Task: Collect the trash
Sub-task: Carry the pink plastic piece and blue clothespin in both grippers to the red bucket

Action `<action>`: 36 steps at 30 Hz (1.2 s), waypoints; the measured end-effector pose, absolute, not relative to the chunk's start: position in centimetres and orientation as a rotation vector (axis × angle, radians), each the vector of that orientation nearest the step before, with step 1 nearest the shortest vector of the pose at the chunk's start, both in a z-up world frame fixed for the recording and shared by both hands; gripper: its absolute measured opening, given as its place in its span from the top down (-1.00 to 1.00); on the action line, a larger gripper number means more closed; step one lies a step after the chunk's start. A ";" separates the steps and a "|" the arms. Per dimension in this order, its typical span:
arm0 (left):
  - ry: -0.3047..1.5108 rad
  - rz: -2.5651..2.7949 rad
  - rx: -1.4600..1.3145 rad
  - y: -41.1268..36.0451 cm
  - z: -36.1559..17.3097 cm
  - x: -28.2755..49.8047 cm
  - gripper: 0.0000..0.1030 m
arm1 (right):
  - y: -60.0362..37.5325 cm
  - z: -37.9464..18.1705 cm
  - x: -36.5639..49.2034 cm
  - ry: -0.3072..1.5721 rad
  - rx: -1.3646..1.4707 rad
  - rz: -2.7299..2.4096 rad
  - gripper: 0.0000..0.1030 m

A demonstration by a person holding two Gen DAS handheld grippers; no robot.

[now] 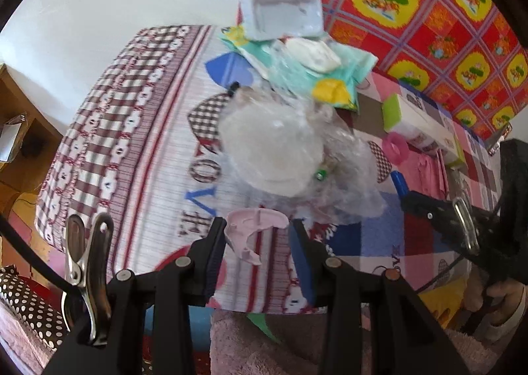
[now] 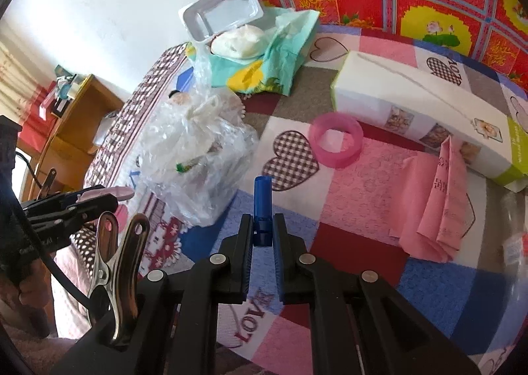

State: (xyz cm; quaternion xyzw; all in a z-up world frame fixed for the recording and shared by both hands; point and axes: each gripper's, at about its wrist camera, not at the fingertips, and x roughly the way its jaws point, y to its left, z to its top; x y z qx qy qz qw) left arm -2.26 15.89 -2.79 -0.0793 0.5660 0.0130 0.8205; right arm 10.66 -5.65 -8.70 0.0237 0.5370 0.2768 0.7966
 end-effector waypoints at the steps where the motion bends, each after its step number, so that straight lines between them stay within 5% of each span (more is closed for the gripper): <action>1: 1.201 0.028 -0.170 16.3 -2.6 -2.2 0.21 | -5.3 -8.4 10.6 1.149 0.053 0.596 0.76; 36: 1.078 -0.008 -0.173 28.9 1.3 -1.8 0.21 | 8.5 -3.2 7.5 1.063 0.116 0.602 0.76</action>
